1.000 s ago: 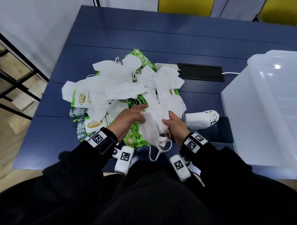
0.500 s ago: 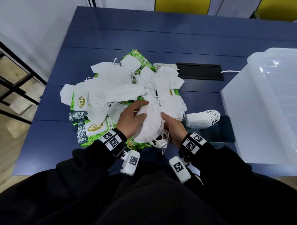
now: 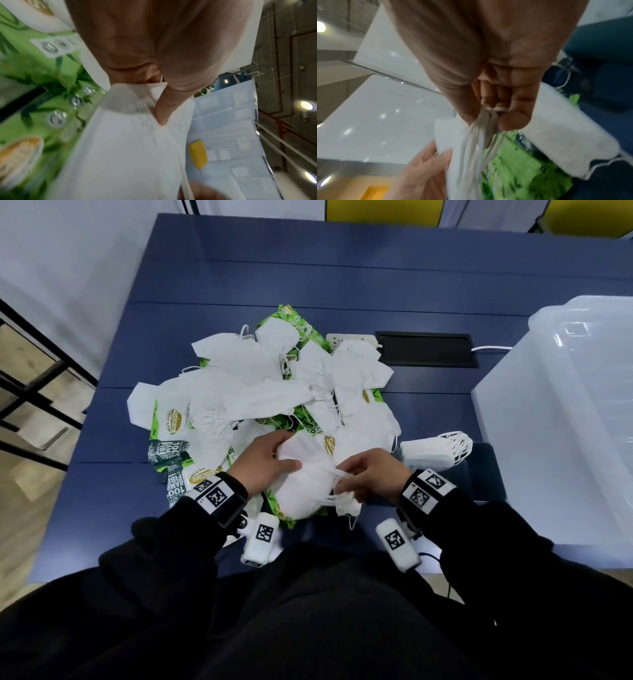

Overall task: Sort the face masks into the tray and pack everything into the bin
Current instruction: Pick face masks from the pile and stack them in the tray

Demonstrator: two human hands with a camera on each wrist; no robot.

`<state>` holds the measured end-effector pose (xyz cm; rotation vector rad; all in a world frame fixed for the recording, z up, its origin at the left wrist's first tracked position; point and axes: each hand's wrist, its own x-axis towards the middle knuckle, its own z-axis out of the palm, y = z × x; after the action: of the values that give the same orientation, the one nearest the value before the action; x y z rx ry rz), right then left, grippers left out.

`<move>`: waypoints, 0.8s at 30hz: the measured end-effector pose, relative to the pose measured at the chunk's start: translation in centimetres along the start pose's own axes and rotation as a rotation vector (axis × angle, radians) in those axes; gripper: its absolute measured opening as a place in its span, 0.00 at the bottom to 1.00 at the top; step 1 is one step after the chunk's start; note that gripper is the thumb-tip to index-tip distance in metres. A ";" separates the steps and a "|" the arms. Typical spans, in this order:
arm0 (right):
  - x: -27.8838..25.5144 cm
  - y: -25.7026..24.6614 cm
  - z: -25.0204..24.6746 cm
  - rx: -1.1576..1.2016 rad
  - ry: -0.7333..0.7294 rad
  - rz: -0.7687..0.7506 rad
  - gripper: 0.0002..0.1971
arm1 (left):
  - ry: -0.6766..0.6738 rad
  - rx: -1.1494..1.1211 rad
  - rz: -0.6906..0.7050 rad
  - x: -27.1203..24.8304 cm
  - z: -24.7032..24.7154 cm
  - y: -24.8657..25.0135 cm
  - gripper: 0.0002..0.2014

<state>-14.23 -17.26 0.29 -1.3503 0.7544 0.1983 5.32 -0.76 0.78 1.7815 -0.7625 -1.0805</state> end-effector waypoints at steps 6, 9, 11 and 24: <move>0.1 -0.4 -1.3 0.227 0.246 0.062 0.14 | -0.009 -0.126 -0.049 0.1 -0.7 -1.9 0.31; 0.2 -1.2 -0.4 0.743 0.249 0.098 0.13 | -0.023 -0.075 -0.040 0.5 -0.5 -1.9 0.27; 0.0 -1.9 -0.1 0.824 0.228 0.126 0.09 | -0.015 -0.062 -0.034 0.8 -0.7 -1.6 0.28; 0.0 -2.8 -0.5 0.544 0.302 -0.098 0.19 | -0.044 -0.108 0.058 1.9 0.1 0.1 0.27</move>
<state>-12.90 -18.43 2.51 -0.8998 0.9113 -0.2812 6.03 -2.39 0.19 1.6396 -0.7633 -1.1049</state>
